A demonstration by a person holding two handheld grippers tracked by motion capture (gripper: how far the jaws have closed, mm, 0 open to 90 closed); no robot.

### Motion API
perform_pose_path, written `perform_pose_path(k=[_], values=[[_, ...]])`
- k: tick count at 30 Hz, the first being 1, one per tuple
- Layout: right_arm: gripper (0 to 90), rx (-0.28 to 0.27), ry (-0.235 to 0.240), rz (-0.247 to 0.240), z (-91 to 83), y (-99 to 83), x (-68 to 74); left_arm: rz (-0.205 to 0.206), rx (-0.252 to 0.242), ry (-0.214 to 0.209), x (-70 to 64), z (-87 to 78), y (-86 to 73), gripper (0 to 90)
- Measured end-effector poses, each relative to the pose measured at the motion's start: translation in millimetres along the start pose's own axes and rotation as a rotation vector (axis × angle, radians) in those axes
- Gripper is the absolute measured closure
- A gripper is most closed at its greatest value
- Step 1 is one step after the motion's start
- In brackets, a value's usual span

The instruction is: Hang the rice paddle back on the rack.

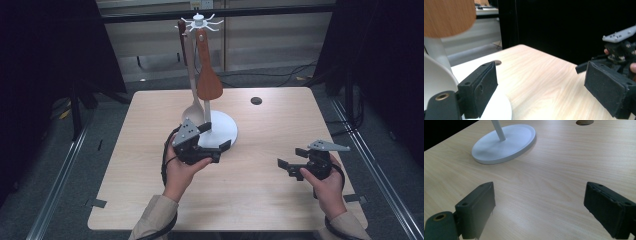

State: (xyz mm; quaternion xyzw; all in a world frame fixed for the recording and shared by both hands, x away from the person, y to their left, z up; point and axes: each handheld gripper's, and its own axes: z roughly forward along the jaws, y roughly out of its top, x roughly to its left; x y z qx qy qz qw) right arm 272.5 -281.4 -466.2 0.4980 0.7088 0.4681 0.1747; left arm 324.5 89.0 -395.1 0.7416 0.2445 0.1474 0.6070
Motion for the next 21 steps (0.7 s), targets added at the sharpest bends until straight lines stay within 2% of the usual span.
perform_pose_path(k=[6,9,14,16,17,18,21], values=[[9.3,0.003,0.005,-0.001,0.7,-0.4,0.1,0.008,0.040,-0.008,-2.9,1.5,-10.1,10.5],[9.3,0.004,0.004,0.000,1.0,-0.7,0.0,0.006,0.055,-0.029,-3.5,2.0,-16.9,10.5],[9.3,0.006,0.000,-0.012,0.5,-0.4,0.7,0.008,0.094,-0.010,-4.7,1.6,-26.0,10.5],[9.3,0.013,-0.006,-0.023,0.4,-0.7,1.2,0.016,0.095,-0.022,-3.1,0.7,-29.2,10.4],[9.3,0.016,-0.007,-0.027,0.8,-1.2,1.2,0.011,0.102,-0.011,-3.1,-0.2,-30.1,10.4],[9.4,0.020,-0.011,-0.029,1.2,-1.7,0.9,0.007,0.102,-0.018,-2.2,-0.9,-31.3,10.3],[9.4,0.023,-0.007,-0.028,2.2,-2.9,0.1,0.018,0.121,-0.007,-0.5,-2.9,-33.9,10.2]])
